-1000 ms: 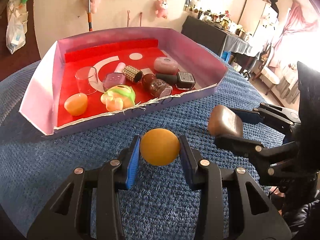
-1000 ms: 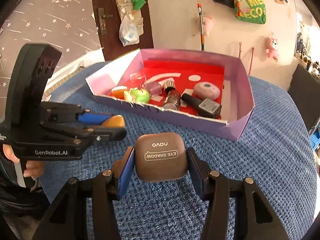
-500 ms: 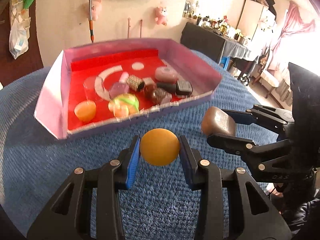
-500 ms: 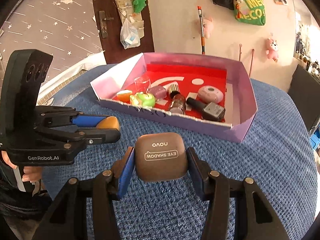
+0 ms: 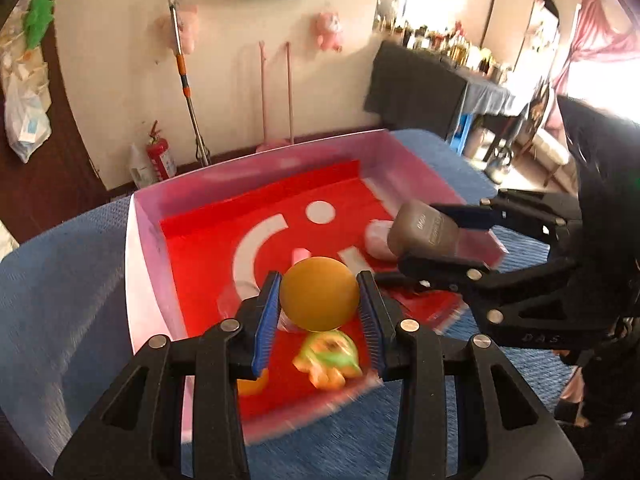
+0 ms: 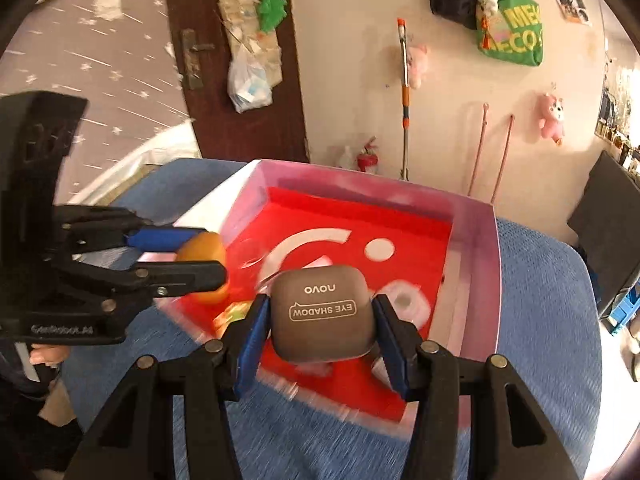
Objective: Organize rigid objects
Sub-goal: 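Carry the orange ball into the box with the left tool while the right tool carries the eye shadow case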
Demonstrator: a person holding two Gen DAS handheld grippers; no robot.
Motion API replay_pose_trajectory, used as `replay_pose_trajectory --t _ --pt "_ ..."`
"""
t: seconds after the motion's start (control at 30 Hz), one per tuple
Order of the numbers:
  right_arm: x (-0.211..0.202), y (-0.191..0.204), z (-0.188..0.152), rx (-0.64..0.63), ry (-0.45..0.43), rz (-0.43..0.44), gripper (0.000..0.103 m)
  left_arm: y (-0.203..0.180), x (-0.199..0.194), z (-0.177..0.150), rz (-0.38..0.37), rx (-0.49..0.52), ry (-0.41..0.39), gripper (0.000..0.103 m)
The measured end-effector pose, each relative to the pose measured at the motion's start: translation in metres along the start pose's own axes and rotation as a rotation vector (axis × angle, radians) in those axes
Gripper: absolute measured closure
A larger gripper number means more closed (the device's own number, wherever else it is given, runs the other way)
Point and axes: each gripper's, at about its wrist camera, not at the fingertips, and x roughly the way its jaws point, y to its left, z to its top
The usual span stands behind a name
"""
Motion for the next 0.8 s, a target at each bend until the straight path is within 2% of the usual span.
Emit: replay_pose_trajectory --t 0.17,0.37,0.5,0.8 --pt "0.052 -0.02 0.035 -0.009 0.114 -0.048 0.049 0.023 0.044 0.026 0.021 -0.005 0.117 0.067" --pt "0.099 -0.038 0.047 0.011 0.232 -0.059 0.049 0.045 0.086 0.039 0.017 -0.035 0.205 0.067" --pt "0.119 -0.044 0.049 0.004 0.277 -0.097 0.049 0.051 0.103 0.041 0.013 -0.051 0.24 0.067" --pt "0.139 -0.048 0.054 -0.006 0.335 -0.113 0.049 0.05 0.118 0.037 0.017 -0.059 0.288 0.067"
